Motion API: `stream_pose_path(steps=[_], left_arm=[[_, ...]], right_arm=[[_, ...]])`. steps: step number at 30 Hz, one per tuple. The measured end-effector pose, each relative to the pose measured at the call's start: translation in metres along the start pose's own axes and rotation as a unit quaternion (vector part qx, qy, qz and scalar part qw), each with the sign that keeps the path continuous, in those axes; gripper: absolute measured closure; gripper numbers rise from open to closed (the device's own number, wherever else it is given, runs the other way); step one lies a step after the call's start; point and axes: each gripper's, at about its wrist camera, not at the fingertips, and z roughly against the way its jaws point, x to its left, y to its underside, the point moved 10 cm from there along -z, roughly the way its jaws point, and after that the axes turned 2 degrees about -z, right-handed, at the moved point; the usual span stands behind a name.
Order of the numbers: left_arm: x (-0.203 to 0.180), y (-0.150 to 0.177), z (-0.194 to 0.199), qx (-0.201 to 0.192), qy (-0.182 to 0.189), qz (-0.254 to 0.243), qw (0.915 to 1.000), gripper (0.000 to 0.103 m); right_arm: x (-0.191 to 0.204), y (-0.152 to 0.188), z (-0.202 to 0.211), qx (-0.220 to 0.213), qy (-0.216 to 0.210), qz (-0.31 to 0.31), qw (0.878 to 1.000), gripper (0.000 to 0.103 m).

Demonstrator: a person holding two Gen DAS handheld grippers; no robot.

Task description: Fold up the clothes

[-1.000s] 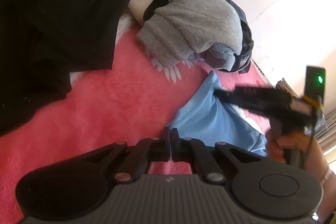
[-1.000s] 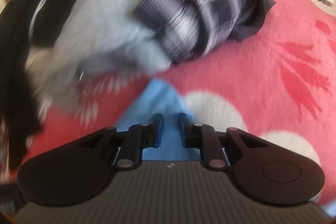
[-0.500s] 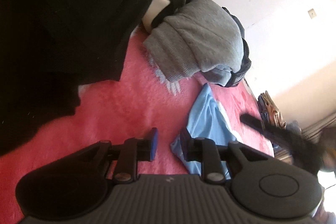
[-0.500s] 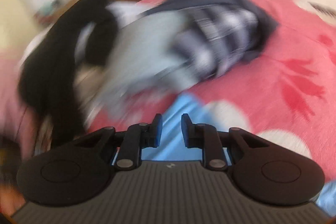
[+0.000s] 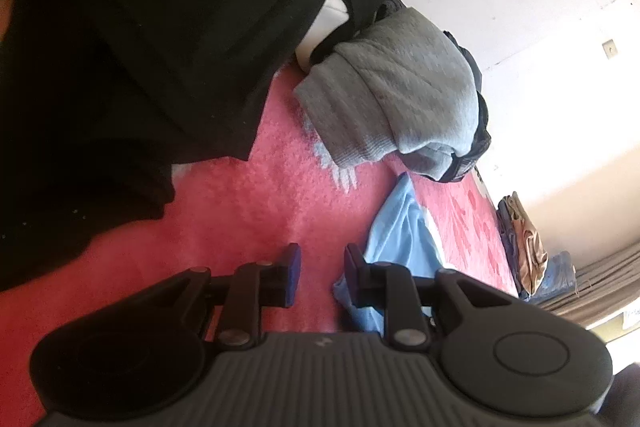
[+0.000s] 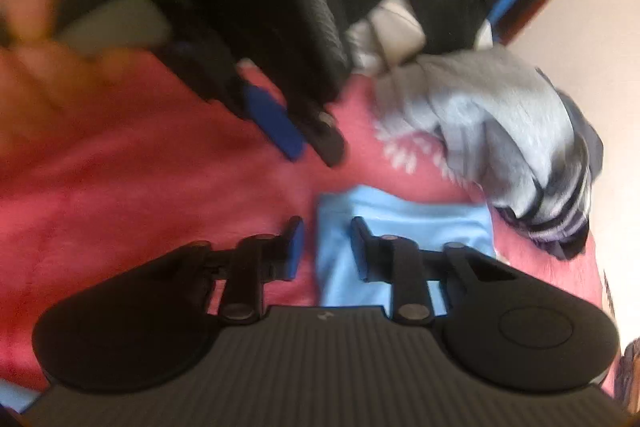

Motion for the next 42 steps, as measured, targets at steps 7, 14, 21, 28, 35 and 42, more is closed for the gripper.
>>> stream_pose_path(steps=[7,14,21,28,35,42], left_arm=[[0.004,-0.001,0.001,0.007,0.001,0.000,1.0000,0.075],[0.001,0.001,-0.001,0.004,0.007,-0.008,0.9999,0.073],[0.001,0.007,-0.002,0.018,0.031,0.002,0.9993,0.073],[0.002,0.005,-0.007,0.014,0.033,0.019,0.9992,0.073],[-0.001,0.004,-0.004,0.012,0.031,0.007,0.9994,0.073],[-0.015,0.013,-0.002,0.018,0.026,-0.042,0.9986,0.073]], right_arm=[[-0.092,0.024,0.025,-0.068,-0.137,-0.435,0.887,0.101],[-0.104,0.048,0.020,-0.085,-0.227,-0.587,0.772,0.100],[-0.097,0.043,0.024,-0.086,-0.255,-0.571,0.776,0.097],[-0.102,0.042,0.038,-0.106,-0.251,-0.560,0.783,0.064],[-0.105,0.065,0.042,-0.058,-0.173,-0.530,0.829,0.075],[-0.093,0.064,0.029,-0.020,-0.116,-0.481,0.869,0.090]])
